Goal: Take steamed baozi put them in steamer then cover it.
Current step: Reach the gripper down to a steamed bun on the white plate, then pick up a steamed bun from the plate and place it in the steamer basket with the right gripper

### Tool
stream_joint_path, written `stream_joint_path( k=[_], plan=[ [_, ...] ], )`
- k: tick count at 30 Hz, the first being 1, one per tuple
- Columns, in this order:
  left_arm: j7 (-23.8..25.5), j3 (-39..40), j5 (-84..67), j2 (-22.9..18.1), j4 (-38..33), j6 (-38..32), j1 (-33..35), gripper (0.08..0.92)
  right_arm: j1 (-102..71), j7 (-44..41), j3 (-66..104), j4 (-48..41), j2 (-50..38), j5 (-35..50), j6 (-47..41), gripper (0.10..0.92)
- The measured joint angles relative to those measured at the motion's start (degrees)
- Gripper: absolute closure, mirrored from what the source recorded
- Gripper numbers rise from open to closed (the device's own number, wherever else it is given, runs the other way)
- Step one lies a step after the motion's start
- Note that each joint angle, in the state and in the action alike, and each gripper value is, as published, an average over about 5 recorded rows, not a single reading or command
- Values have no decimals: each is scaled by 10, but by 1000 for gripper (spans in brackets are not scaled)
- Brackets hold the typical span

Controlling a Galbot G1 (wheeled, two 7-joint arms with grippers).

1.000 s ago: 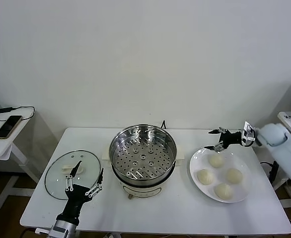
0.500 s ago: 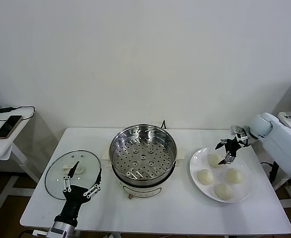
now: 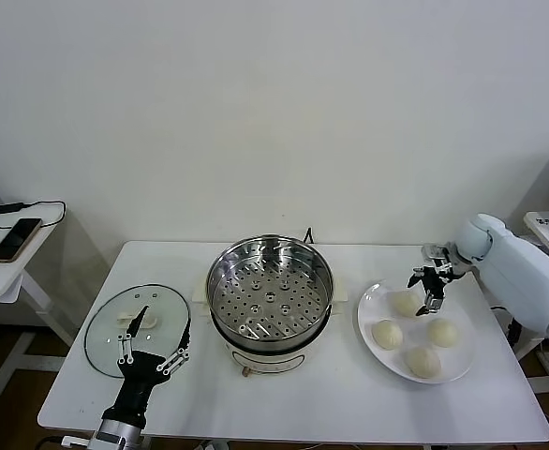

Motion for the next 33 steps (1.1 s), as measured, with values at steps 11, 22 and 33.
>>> stream_joint_path(
  k=[11,22,33],
  plan=[
    [-3,-1,0,0,0,-1,-1,177,0,12,-5,12,-5,2,3,359],
    [-6,-1,0,2,-3,0,-2,177,80,11,-65,96,-33,32,65,406],
    [-6,7,4,2,-5,-2,-7,177,250,12,-180,223,-3,76,190,422]
  ],
)
